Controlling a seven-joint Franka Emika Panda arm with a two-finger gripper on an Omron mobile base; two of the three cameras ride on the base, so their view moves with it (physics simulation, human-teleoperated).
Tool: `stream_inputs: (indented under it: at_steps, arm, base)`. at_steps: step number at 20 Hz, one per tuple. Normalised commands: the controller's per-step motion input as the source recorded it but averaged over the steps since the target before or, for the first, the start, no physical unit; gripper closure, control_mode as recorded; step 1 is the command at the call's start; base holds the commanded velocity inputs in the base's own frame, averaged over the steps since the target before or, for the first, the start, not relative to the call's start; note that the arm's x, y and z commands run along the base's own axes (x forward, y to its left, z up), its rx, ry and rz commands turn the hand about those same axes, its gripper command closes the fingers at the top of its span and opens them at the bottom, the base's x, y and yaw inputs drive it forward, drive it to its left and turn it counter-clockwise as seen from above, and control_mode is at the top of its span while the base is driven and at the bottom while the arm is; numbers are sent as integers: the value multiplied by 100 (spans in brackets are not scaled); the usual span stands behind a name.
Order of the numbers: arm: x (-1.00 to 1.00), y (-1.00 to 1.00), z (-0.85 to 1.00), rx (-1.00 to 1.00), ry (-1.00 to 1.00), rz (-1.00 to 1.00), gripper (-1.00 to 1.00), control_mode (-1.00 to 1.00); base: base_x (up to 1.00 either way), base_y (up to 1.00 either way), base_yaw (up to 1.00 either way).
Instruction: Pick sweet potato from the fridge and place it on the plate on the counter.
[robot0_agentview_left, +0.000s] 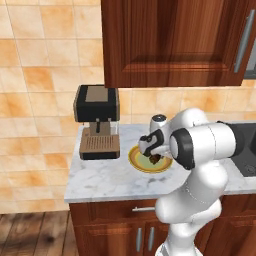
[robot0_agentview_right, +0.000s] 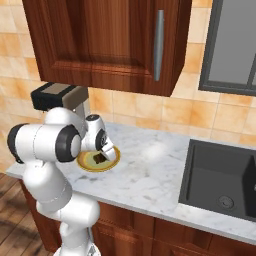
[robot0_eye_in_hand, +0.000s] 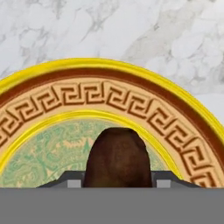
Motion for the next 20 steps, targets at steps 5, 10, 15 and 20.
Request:
stream_inputs:
  at_steps: [5, 10, 15, 20]
  arm:
    - [2, 18, -18, 0, 0, -1, -100, -100]
    - [-6, 0, 1, 1, -16, -1, -100, -100]
    - [-40, 0, 25, 1, -43, -3, -100, -100]
    - [-63, -3, 48, 3, -48, 0, -100, -100]
  base:
    - [0, 0, 0]
    - [0, 0, 0]
    - [0, 0, 0]
    - [0, 0, 0]
